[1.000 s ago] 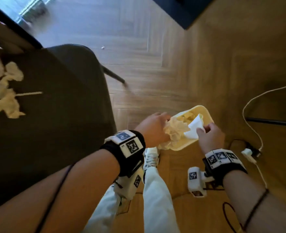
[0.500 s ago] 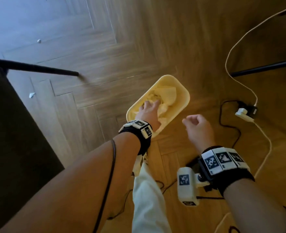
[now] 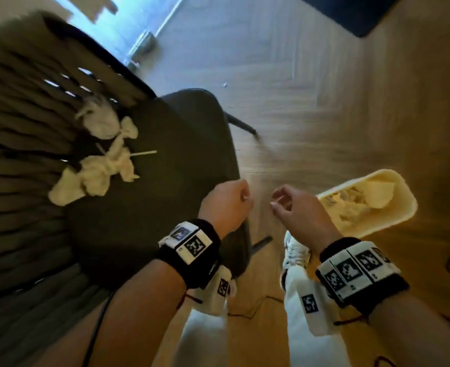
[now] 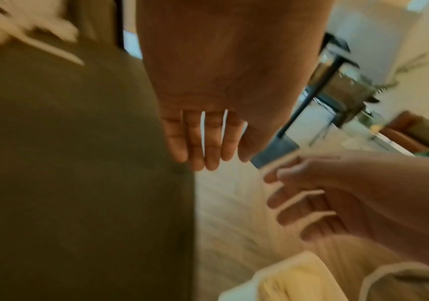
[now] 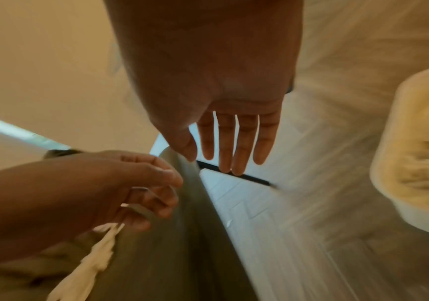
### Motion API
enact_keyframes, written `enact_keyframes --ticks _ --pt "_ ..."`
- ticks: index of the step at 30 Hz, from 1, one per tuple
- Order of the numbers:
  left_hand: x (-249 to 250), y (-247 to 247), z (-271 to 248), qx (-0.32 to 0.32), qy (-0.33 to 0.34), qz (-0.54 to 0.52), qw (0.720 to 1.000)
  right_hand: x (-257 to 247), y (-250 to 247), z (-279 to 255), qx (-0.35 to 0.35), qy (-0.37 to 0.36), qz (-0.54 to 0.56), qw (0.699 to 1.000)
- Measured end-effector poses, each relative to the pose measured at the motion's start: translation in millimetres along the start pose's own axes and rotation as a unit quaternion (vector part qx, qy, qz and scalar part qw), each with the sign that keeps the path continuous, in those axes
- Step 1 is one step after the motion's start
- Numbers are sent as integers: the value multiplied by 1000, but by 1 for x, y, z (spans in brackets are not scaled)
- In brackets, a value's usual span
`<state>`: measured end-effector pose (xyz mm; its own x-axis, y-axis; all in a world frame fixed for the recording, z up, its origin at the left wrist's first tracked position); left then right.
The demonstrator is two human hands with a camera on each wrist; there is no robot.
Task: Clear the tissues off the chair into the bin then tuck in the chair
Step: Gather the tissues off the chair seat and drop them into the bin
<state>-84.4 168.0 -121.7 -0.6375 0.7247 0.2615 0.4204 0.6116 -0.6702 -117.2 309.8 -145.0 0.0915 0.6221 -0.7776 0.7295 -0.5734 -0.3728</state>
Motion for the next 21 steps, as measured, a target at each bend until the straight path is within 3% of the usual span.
enact_keyframes --ticks 4,7,11,14,17,21 --pt "-115 -81 -16 55 -90 -4 994 -86 58 19 -70 -79 -99 990" --pt "-201 -129 -21 89 -142 -15 986 -152 104 37 -114 -134 -198 964" --pt "-293 -168 -26 120 -173 -32 977 -238 153 88 -96 -214 -319 918" --pt "-331 -174 -23 114 -169 -49 978 -299 181 140 -47 -276 -394 875" --pt "-353 -181 -15 128 -146 -85 977 -338 211 192 -52 -297 -457 837" --pt "-363 -196 5 146 -113 -120 976 -334 235 246 -98 -225 -509 825"
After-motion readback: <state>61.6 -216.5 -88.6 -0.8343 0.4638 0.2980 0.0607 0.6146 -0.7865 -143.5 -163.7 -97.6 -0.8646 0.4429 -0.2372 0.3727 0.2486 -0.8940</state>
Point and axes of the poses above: each hand's wrist, its own z-axis towards the middle knuckle, its own y-axis out of the palm, x = y × z, the point moved 9 cm from there along z, towards the middle knuckle, and after that the axes turned 8 degrees about -y, right-handed, at the moved point
